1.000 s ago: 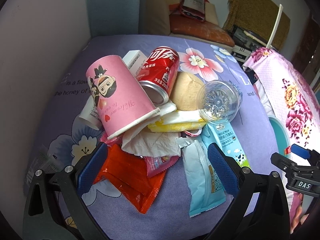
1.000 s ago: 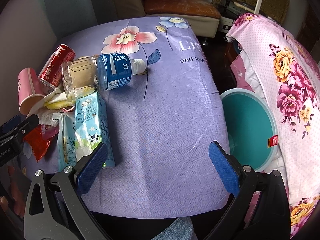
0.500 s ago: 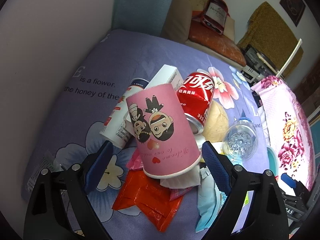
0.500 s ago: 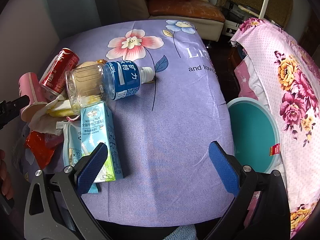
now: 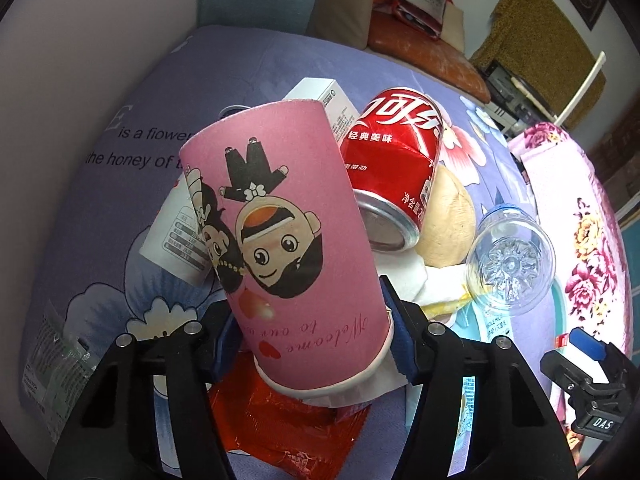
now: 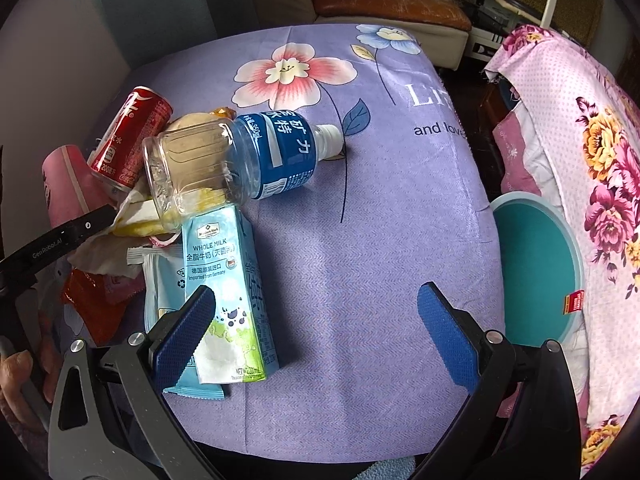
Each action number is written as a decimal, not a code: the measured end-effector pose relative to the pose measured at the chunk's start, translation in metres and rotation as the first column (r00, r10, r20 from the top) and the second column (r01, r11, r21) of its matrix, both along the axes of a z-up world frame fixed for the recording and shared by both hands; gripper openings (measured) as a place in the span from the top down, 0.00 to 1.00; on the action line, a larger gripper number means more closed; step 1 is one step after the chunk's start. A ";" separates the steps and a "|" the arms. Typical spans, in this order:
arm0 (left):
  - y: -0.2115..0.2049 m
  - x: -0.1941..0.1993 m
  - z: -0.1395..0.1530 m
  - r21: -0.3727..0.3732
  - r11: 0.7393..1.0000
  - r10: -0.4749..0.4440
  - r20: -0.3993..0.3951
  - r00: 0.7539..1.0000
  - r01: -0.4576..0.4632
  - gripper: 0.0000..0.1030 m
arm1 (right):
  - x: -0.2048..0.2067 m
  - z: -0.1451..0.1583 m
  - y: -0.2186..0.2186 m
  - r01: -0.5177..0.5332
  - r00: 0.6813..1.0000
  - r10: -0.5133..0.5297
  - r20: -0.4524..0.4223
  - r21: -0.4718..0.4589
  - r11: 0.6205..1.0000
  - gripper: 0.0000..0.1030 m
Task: Collect trash
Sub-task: 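Grasp the pink paper cup with the left tool while the right tool grasps the milk carton, then carry the pink cup and milk carton over the teal bin and release both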
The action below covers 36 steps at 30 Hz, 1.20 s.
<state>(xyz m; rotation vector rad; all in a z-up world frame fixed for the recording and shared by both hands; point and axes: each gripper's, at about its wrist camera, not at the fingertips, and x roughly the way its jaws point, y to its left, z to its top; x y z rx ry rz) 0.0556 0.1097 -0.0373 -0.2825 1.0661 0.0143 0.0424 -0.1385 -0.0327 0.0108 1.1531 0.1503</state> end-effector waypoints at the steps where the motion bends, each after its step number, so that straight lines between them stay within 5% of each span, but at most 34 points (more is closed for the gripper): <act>1: 0.001 -0.001 0.000 -0.002 1.000 -0.005 0.004 1.000 0.005 0.40 | 0.002 -0.002 0.006 -0.020 1.000 0.020 -0.006 0.006 1.000 0.06; 7: 0.009 -0.007 -0.002 -0.031 0.999 -0.041 0.010 0.999 0.041 0.40 | 0.011 -0.016 0.040 -0.116 0.992 0.118 -0.037 0.036 0.993 0.06; 14: 0.008 -0.019 0.007 -0.021 0.997 -0.080 0.033 0.996 0.081 0.40 | 0.019 -0.041 0.055 -0.161 0.980 0.168 -0.109 0.068 0.985 0.52; 29: -0.051 -0.045 0.022 -0.027 0.959 -0.282 0.050 0.958 0.284 0.40 | -0.018 -0.024 -0.017 -0.048 0.997 0.054 -0.047 0.121 0.992 0.53; 36: -0.104 -0.042 0.021 -0.006 0.910 -0.415 0.034 0.909 0.416 0.40 | -0.023 0.001 -0.064 0.045 0.998 -0.050 0.024 0.172 0.984 0.53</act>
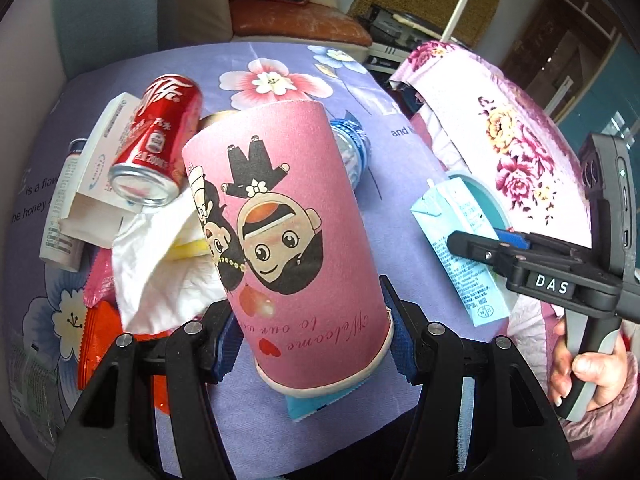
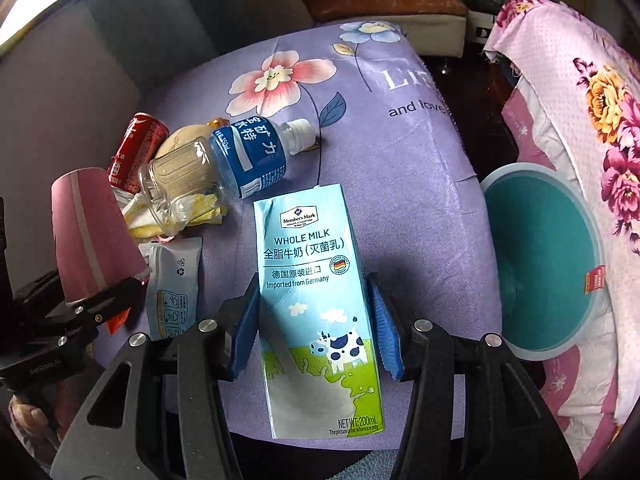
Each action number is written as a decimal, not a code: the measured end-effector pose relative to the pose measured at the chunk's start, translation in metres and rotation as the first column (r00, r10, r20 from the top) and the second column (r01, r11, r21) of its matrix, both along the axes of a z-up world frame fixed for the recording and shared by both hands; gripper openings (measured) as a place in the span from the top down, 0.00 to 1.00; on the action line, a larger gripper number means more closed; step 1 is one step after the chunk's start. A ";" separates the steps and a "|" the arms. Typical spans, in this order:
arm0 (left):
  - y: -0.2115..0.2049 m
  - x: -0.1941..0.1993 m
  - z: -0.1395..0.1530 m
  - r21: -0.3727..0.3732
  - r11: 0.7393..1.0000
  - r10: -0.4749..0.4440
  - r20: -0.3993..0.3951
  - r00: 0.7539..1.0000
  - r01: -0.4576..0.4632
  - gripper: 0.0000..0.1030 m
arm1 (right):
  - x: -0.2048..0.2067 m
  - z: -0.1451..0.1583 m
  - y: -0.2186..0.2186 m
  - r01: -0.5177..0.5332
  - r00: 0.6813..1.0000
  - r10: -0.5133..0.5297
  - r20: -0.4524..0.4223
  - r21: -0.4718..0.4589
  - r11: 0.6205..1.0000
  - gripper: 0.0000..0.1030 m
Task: Collect trash
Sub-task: 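Carry the pink cup and milk carton over the teal bin and release both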
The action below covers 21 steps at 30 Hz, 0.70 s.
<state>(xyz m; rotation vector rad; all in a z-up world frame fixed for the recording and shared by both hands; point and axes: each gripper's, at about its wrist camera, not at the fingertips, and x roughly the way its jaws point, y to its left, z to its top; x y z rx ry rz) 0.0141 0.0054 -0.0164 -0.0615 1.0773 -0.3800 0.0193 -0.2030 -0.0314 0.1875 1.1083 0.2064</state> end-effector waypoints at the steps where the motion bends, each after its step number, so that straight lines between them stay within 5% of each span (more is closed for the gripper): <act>1: -0.011 0.000 0.000 0.004 1.000 -0.020 0.002 1.000 0.020 0.40 | 0.001 0.003 -0.008 0.016 1.000 -0.016 0.011 0.007 1.000 0.53; 12: -0.128 0.018 -0.004 0.046 0.971 -0.234 -0.002 0.972 0.234 0.40 | 0.002 0.017 -0.132 0.248 0.964 -0.254 0.083 0.076 0.966 0.53; 21: -0.230 0.047 -0.030 0.097 0.923 -0.371 -0.045 0.928 0.373 0.40 | -0.012 -0.004 -0.226 0.406 0.909 -0.412 0.062 0.089 0.909 0.53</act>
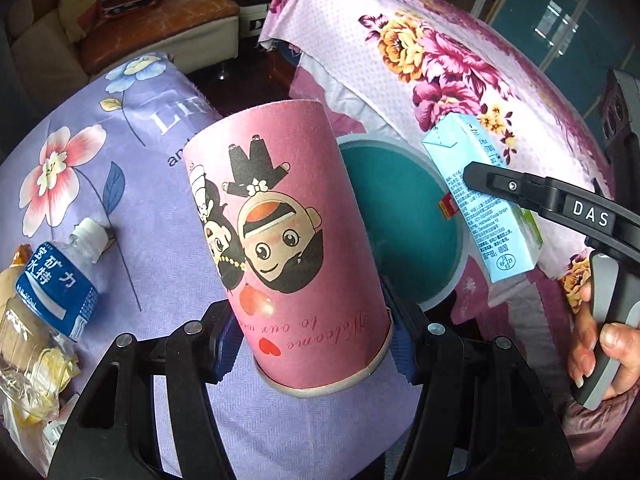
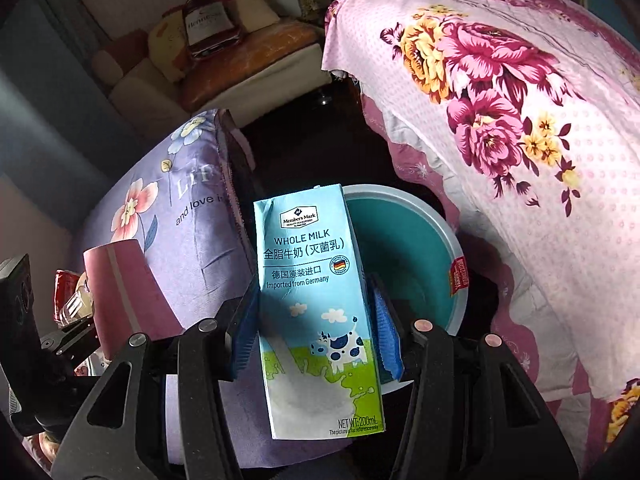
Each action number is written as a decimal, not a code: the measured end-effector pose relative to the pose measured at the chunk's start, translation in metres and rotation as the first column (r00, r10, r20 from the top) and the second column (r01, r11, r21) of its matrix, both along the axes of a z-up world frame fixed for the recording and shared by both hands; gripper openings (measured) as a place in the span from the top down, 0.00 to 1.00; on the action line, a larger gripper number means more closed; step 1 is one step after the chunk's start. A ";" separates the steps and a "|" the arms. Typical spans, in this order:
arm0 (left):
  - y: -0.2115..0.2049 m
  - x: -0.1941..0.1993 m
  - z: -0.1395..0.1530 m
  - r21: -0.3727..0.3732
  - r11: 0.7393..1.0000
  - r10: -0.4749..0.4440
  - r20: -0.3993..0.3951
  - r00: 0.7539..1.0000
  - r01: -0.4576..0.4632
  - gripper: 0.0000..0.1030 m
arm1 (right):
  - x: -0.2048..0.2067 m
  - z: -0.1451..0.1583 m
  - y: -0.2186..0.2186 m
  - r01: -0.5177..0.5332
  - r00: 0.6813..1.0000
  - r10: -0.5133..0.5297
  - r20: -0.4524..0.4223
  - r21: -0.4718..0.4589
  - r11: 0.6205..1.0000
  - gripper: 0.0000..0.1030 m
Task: Collect trash
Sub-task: 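Carry the pink cup and milk carton over the teal bin and release both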
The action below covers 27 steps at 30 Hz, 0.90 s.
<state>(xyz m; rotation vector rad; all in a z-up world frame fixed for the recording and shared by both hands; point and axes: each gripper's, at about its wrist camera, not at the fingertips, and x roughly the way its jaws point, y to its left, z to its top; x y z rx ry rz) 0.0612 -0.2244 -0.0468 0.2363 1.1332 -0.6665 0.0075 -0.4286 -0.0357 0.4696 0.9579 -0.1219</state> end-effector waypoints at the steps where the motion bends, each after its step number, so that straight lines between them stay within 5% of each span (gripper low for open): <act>1: -0.010 0.002 -0.003 0.005 1.000 -0.012 -0.004 1.000 0.012 0.40 | -0.002 -0.004 -0.006 0.010 1.000 -0.010 -0.006 0.001 1.000 0.53; 13: -0.074 0.004 -0.040 0.054 0.996 -0.074 -0.055 0.996 0.077 0.31 | -0.007 -0.029 -0.045 0.067 0.997 -0.066 -0.049 0.020 0.998 0.53; 27: -0.053 0.009 -0.031 0.043 0.999 0.005 -0.045 0.999 -0.003 0.11 | 0.003 -0.043 -0.037 0.038 0.996 -0.035 -0.083 0.029 0.999 0.53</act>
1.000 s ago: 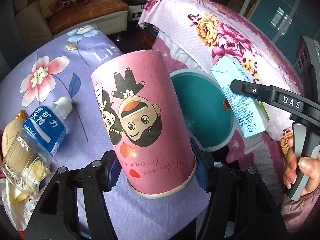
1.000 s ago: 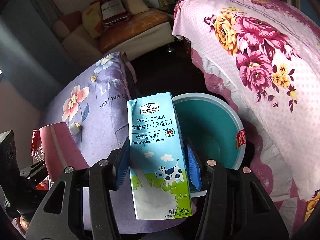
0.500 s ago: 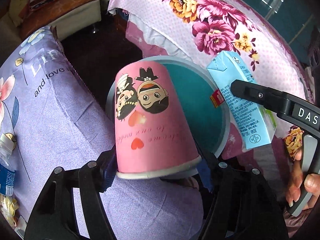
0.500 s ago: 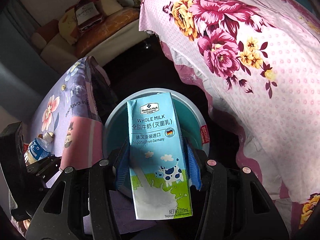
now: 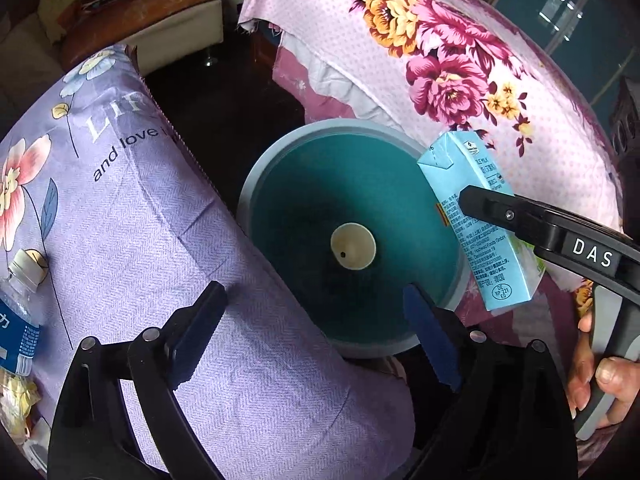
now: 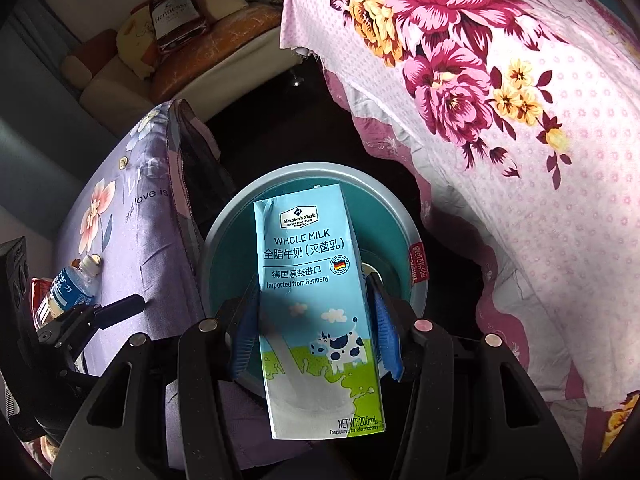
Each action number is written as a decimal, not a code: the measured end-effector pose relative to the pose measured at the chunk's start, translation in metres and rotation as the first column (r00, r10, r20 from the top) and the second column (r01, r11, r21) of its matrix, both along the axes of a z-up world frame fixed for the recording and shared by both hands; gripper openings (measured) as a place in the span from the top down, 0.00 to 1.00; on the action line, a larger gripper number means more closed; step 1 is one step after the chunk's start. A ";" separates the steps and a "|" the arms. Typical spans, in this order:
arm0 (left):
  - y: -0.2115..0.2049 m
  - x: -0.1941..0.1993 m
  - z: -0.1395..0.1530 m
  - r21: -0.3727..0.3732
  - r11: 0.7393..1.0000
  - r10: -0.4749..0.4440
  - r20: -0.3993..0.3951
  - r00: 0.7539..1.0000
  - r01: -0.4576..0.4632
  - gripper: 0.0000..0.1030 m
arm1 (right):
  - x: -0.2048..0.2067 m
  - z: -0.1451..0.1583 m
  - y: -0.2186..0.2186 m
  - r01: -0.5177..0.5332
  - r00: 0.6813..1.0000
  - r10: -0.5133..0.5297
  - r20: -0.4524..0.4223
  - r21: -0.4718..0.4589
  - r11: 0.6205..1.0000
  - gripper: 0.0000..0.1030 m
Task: Collect trash
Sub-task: 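Carry the pink cup and milk carton over the teal bin and release both, then return both tools to the table pile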
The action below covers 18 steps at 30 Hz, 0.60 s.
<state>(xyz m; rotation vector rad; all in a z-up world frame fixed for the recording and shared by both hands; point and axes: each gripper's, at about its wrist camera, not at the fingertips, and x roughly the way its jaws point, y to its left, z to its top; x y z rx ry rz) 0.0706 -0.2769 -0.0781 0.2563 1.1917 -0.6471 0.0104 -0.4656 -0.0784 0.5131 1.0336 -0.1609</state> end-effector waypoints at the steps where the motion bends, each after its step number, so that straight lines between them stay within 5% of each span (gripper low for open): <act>1: 0.004 0.001 0.001 -0.007 1.000 0.011 -0.004 1.000 -0.012 0.10 | 0.001 -0.001 0.001 -0.002 1.000 0.002 -0.005 0.000 1.000 0.53; 9: 0.028 0.007 0.009 -0.041 0.997 0.072 -0.017 0.997 -0.072 0.09 | 0.007 -0.010 0.013 -0.015 0.999 0.015 -0.051 0.000 1.000 0.49; 12: 0.036 0.006 0.013 -0.048 0.995 0.083 -0.012 0.996 -0.084 0.09 | 0.007 -0.007 0.020 -0.017 0.998 0.016 -0.058 -0.011 1.000 0.31; 18: 0.053 0.000 0.022 -0.067 0.993 0.099 -0.009 0.995 -0.099 0.08 | 0.007 0.003 0.031 -0.012 0.998 0.010 -0.063 -0.019 1.000 0.21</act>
